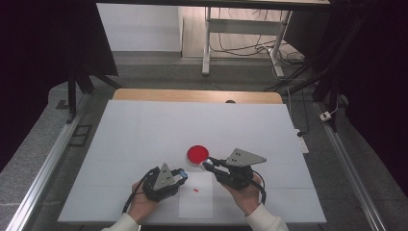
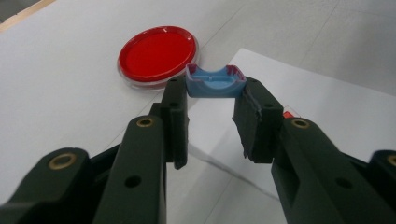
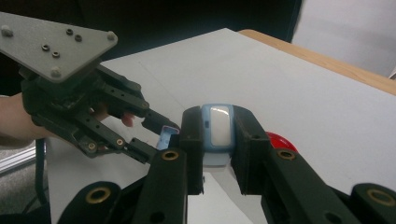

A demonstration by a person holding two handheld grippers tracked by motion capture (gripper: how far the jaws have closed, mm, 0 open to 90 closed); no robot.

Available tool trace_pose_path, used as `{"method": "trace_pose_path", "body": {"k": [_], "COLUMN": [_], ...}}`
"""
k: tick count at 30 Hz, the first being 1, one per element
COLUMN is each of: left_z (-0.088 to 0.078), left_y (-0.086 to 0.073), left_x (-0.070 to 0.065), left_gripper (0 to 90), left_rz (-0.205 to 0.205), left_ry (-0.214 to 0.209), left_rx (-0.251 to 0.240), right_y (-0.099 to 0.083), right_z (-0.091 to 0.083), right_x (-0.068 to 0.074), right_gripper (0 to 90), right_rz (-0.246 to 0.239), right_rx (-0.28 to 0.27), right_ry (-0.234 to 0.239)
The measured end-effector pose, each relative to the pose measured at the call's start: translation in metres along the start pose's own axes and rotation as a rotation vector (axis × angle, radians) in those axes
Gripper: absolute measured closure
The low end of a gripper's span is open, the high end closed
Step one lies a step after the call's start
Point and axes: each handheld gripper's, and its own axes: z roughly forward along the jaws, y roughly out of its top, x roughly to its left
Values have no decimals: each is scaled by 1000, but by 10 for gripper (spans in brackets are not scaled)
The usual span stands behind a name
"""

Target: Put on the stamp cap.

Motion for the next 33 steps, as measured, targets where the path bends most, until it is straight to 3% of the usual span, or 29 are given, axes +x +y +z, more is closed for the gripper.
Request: {"method": "trace_pose_path", "body": {"k": [21, 33], "left_z": [25, 26], "left_y": [17, 18], "left_x": [-14, -15], "left_gripper": [654, 654], "left_rz": [7, 13], "left_ry": [-9, 6], "left_rx": [-19, -25], "right_y": [-5, -9], "right_z": [9, 16], "right_x": [3, 5], "right_gripper": [754, 755], "right_rz": [26, 93], "right_rx": [29, 41], "right_ry": [-15, -24]}}
